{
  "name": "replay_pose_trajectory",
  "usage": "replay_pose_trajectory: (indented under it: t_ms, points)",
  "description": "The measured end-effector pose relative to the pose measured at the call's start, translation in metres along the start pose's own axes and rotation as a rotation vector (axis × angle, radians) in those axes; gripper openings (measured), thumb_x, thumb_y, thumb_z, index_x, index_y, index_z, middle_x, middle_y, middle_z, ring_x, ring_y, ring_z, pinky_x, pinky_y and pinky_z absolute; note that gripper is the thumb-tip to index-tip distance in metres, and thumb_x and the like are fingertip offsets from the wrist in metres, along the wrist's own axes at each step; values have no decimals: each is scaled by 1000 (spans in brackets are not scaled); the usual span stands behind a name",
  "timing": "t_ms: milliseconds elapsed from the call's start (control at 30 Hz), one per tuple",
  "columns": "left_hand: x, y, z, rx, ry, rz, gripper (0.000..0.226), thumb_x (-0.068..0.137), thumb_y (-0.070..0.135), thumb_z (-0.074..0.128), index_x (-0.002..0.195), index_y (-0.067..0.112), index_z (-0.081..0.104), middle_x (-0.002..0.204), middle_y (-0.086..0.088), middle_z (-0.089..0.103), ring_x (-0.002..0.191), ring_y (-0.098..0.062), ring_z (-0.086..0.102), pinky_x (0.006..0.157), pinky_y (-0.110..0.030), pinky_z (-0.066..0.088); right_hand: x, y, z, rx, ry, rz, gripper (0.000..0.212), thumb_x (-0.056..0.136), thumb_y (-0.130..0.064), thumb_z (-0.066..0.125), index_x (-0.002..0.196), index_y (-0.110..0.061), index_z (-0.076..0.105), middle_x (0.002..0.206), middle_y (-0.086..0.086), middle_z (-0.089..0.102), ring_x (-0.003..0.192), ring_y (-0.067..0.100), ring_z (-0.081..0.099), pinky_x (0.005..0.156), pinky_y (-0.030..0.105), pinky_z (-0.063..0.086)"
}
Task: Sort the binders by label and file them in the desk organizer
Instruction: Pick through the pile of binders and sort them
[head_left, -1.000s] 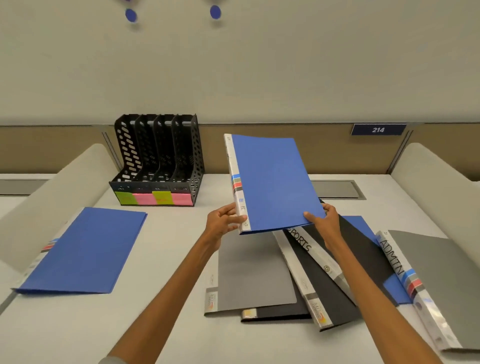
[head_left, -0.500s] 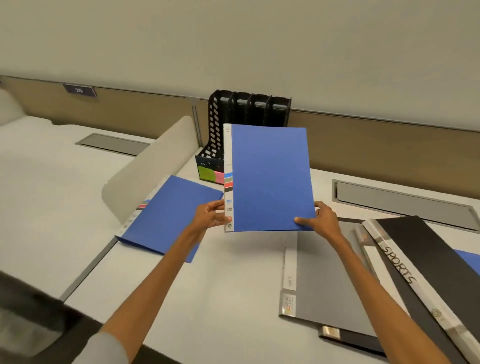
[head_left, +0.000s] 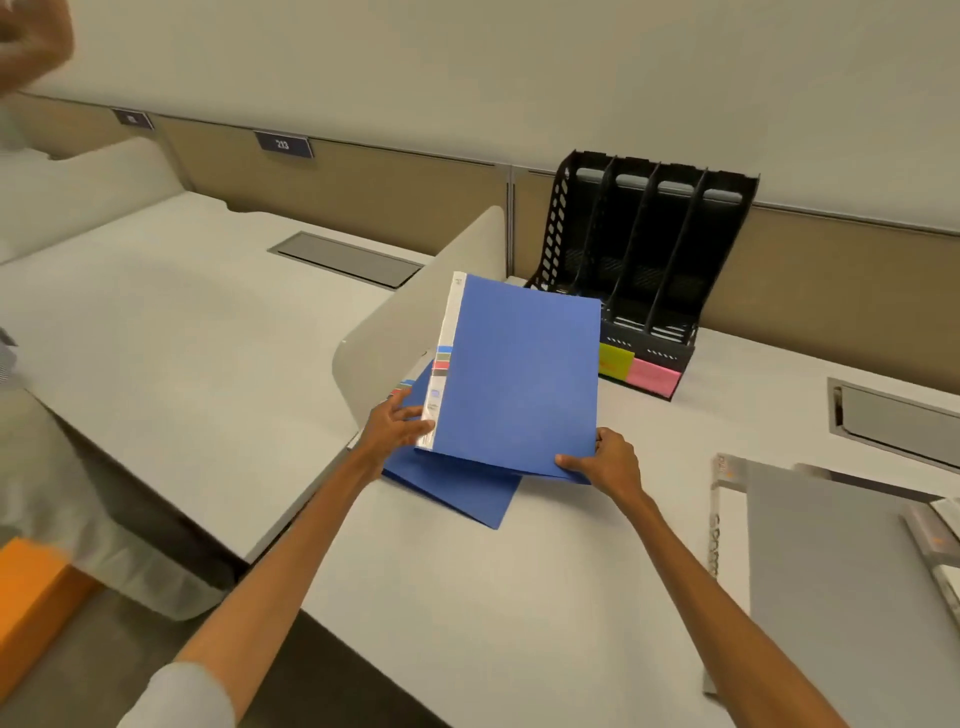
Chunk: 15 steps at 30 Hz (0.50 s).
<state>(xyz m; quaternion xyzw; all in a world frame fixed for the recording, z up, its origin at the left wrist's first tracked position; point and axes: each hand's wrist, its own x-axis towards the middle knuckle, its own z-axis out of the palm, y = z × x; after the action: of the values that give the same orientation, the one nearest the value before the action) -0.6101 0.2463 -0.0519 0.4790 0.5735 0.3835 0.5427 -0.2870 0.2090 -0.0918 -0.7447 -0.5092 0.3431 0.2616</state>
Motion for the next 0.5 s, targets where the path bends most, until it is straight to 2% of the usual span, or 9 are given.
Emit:
replay_pose_trajectory:
  t_ms: [67, 100, 200, 367, 500]
  points:
    - [1, -7, -16, 0, 28, -4, 62, 87, 1, 69, 143, 15, 45, 104, -3, 72, 79, -9, 72, 62, -20, 56, -2, -10, 21, -10, -10, 0, 58, 68, -43, 85, 105, -7, 58, 106, 7, 66, 91, 26, 63, 71, 37, 52]
    - [1, -12, -23, -7, 54, -14, 62, 87, 1, 69, 143, 14, 45, 106, -5, 71, 77, -8, 72, 60, -18, 55, -4, -14, 30, -15, -10, -1, 59, 68, -45, 85, 106, -8, 58, 106, 6, 66, 93, 27, 63, 75, 39, 54]
    - [2, -22, -42, -33, 126, -40, 70, 86, 2, 70, 147, 12, 37, 120, -11, 66, 90, -18, 68, 64, -18, 54, -12, -23, 54, -27, -16, 8, 60, 68, -47, 84, 104, -7, 57, 103, 5, 66, 92, 28, 64, 78, 43, 56]
    - [5, -30, -54, -2, 143, -24, 57, 88, 5, 68, 137, 15, 40, 124, -14, 64, 94, -18, 67, 66, -20, 52, -28, -20, 83, -47, -47, 44, 57, 69, -51, 82, 93, -5, 57, 93, 7, 66, 83, 27, 64, 70, 40, 53]
    - [6, -37, -54, 199, 142, 61, 36, 95, 11, 59, 126, 13, 41, 126, -10, 60, 109, -25, 61, 82, -32, 54, -36, -22, 93, -118, -96, 66, 58, 66, -59, 80, 68, -14, 44, 71, 1, 58, 62, 19, 54, 53, 29, 39]
